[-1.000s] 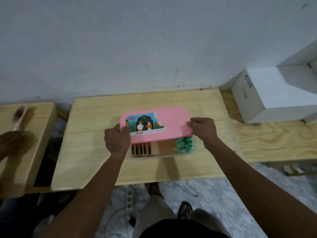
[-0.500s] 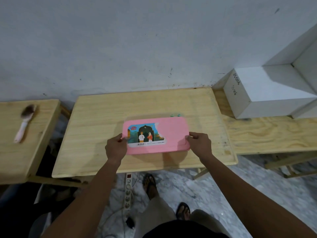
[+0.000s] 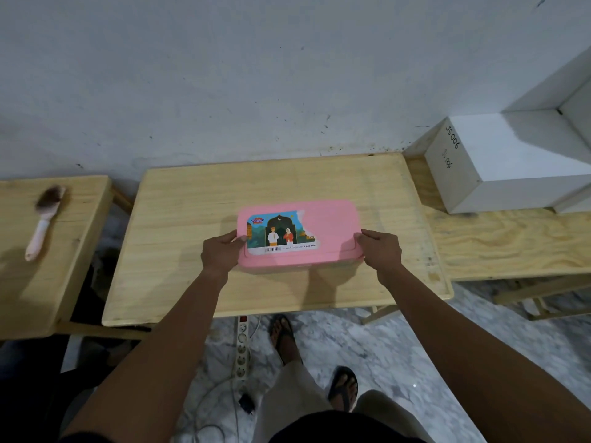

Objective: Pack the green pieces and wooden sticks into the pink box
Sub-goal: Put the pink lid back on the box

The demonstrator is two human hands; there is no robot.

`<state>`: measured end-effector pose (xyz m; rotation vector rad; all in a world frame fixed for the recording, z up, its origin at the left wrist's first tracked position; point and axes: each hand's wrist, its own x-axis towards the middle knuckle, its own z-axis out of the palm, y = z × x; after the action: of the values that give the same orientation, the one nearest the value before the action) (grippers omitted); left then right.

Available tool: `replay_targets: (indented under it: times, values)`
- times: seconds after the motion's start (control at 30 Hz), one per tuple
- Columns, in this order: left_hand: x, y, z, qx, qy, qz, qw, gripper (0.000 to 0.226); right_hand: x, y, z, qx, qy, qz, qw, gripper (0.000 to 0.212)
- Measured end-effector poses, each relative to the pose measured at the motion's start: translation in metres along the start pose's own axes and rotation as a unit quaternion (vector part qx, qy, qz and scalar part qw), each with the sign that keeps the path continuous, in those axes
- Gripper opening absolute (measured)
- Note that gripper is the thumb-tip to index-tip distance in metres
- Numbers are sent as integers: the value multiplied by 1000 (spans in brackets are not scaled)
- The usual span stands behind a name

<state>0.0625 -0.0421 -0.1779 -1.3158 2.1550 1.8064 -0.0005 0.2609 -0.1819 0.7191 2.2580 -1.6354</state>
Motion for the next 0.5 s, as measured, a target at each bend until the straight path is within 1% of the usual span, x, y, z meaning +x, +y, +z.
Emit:
replay_targets:
  times: [0.13,0.23,0.33,0.4,0.5]
  values:
    - [3,-3,-1,-95,-42,-68,992,30,8,1,1,44,-12,45,998,25]
    - [1,-3,3,-125,-36,-97,987,29,7,-1,2,84,-24,90,992,13]
    - [0,-7,5,-159,-43,-134,977,30,3,-2,5,118,-44,132,983,18]
    - [-2,-8,6,-174,-52,-145,973,32,2,0,7,125,-46,130,982,19]
    - [-4,-11,7,-172,-49,-135,975,27,1,3,9,154,-50,122,979,16]
